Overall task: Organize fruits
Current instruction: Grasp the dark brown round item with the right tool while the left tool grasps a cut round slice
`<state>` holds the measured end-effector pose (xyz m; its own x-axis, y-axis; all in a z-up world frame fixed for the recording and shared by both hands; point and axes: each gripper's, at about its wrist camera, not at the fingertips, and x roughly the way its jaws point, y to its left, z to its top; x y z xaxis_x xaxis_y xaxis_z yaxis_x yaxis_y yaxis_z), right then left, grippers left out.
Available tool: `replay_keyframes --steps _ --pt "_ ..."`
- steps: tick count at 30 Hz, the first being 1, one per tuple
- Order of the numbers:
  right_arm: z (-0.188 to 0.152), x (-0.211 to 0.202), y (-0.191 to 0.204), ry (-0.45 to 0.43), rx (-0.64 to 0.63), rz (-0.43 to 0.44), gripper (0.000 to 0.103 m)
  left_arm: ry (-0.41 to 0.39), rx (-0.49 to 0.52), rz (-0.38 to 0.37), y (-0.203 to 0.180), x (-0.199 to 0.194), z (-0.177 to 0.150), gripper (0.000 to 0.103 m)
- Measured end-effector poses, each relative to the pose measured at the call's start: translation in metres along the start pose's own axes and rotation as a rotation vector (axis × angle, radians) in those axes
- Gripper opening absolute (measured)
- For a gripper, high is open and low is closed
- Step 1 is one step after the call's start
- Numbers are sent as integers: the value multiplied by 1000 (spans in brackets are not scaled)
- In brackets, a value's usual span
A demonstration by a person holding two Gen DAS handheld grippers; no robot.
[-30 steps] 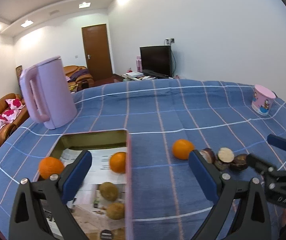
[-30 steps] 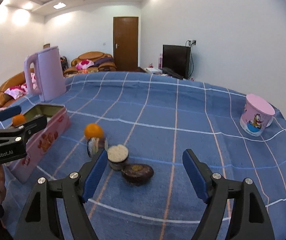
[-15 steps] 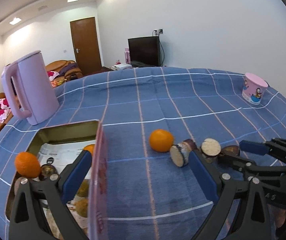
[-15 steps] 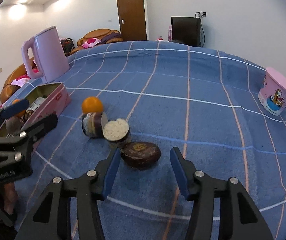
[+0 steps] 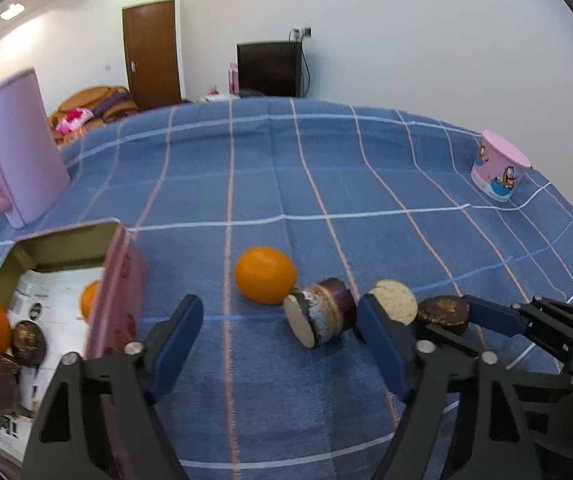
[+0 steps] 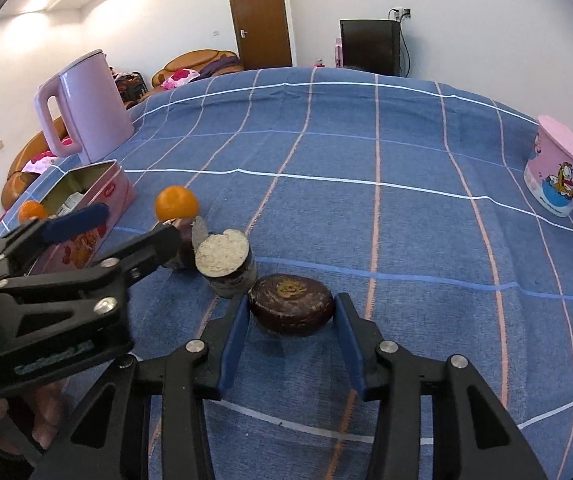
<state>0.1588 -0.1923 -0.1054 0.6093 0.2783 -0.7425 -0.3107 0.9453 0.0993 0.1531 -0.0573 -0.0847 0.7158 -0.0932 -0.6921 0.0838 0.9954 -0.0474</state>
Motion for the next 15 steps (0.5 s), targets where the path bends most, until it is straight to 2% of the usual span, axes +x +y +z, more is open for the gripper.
replay_keyframes --steps 2,8,12,15 --pt "0 -1 -1 1 -1 -3 46 11 -20 -16 3 3 0 73" --pt "0 0 0 2 -8 -10 46 25 -36 -37 7 4 -3 68" --pt "0 0 2 4 -16 -20 46 53 -10 -40 1 10 -2 68" --pt "0 1 3 4 -15 -18 46 40 -18 -40 -1 10 1 68"
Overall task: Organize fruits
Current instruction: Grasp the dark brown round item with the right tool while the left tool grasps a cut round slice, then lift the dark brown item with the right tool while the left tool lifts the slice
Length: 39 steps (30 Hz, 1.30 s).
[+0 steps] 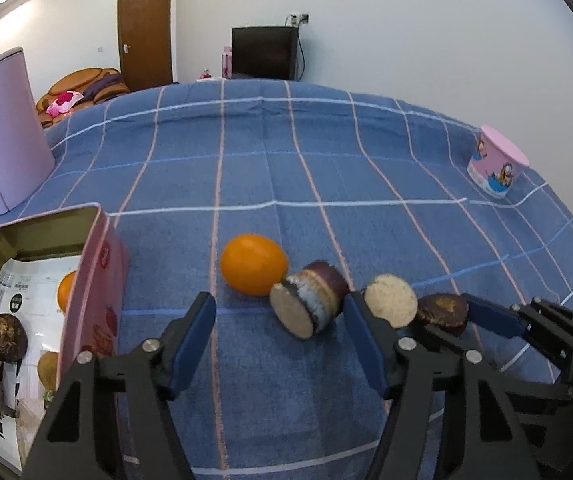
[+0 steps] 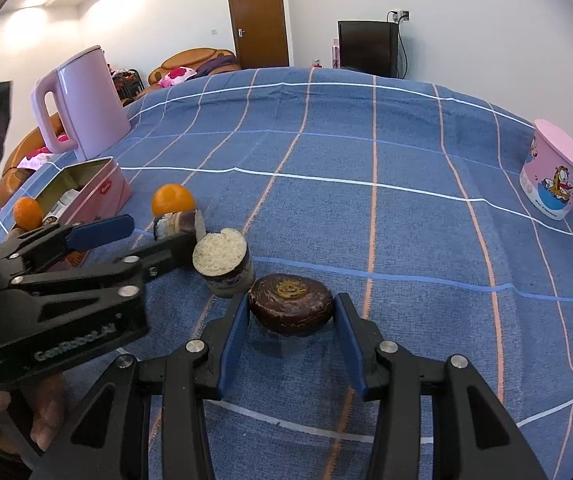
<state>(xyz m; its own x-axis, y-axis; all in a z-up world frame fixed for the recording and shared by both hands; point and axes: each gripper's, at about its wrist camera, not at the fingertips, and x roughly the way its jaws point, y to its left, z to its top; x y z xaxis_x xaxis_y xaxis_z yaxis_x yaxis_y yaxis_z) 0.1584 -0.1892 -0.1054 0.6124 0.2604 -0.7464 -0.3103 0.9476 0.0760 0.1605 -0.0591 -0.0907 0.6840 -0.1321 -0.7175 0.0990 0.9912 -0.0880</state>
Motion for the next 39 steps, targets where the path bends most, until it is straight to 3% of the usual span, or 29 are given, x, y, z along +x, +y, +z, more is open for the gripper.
replay_keyframes --steps 7,9,10,11,26,39 --pt "1 1 2 1 0 -3 46 17 4 1 -5 8 5 66" --pt "1 1 2 0 1 -1 46 16 19 -17 -8 6 3 55" --pt "1 1 2 1 2 -1 46 14 25 -26 -10 5 2 43" --pt "1 2 2 1 2 0 46 14 32 -34 -11 4 0 42" --pt "-1 -8 2 -46 -5 -22 46 -47 50 -38 -12 -11 -2 38" --pt "-4 -31 1 -142 -14 -14 46 -107 59 -10 -13 -21 -3 38"
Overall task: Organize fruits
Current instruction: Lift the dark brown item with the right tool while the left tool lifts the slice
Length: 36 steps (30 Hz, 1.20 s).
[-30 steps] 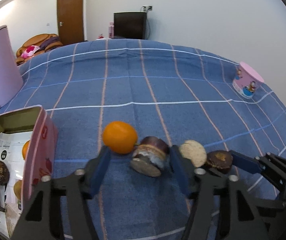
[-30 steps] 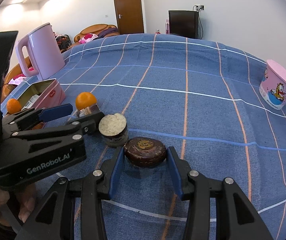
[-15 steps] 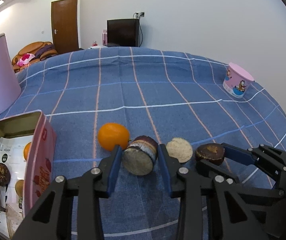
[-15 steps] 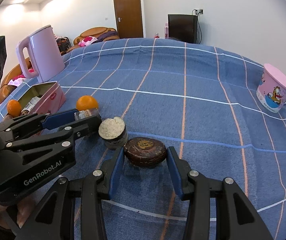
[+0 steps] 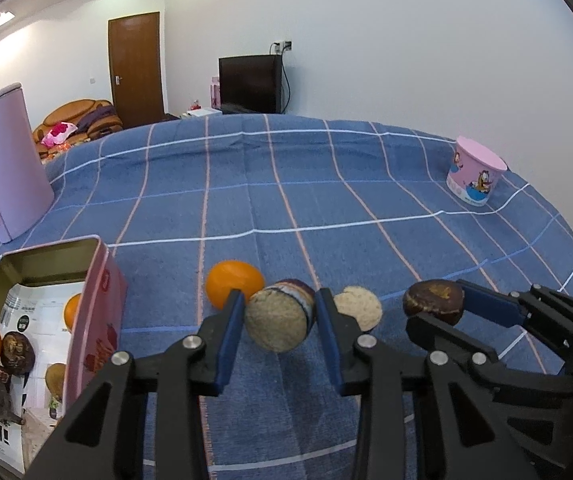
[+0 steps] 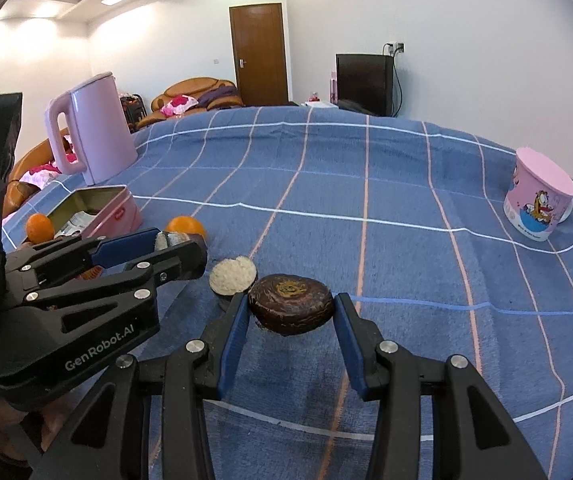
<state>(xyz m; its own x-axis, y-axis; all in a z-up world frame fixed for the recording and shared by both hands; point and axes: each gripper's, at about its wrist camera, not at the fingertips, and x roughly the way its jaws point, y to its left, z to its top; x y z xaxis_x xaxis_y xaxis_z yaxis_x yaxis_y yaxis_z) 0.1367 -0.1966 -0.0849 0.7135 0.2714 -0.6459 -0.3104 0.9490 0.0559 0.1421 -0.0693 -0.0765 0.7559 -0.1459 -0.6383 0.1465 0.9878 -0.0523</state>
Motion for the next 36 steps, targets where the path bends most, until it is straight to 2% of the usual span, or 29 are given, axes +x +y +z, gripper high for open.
replay_keyframes --steps 36 --pt "-4 -28 4 -164 -2 -1 46 -159 53 80 -10 -29 -3 37"
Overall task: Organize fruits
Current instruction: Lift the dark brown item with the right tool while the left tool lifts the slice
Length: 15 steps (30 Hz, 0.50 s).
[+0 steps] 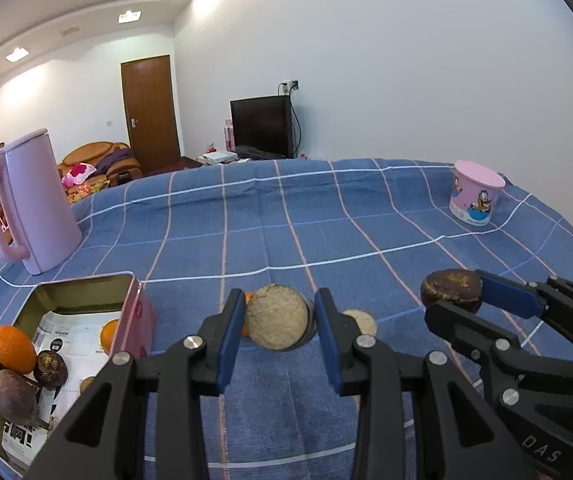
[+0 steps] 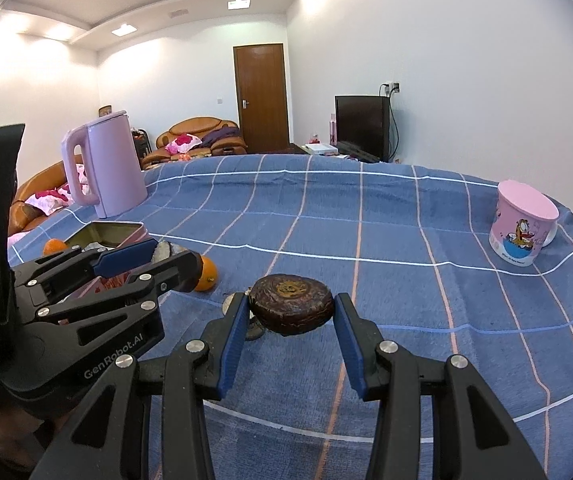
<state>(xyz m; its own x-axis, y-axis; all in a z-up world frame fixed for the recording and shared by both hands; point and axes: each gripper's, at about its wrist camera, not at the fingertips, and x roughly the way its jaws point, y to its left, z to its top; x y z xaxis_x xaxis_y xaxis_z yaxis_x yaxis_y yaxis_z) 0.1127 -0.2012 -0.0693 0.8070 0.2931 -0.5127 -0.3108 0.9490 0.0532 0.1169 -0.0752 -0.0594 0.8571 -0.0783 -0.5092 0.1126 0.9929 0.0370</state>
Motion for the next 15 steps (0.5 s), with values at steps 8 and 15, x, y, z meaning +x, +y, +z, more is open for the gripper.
replay_keyframes --steps 8,15 --pt "0 -7 0 -36 -2 -2 46 -24 6 13 0 -5 0 37" --pt "-1 -12 1 -68 -9 -1 46 -58 14 33 -2 -11 -1 37"
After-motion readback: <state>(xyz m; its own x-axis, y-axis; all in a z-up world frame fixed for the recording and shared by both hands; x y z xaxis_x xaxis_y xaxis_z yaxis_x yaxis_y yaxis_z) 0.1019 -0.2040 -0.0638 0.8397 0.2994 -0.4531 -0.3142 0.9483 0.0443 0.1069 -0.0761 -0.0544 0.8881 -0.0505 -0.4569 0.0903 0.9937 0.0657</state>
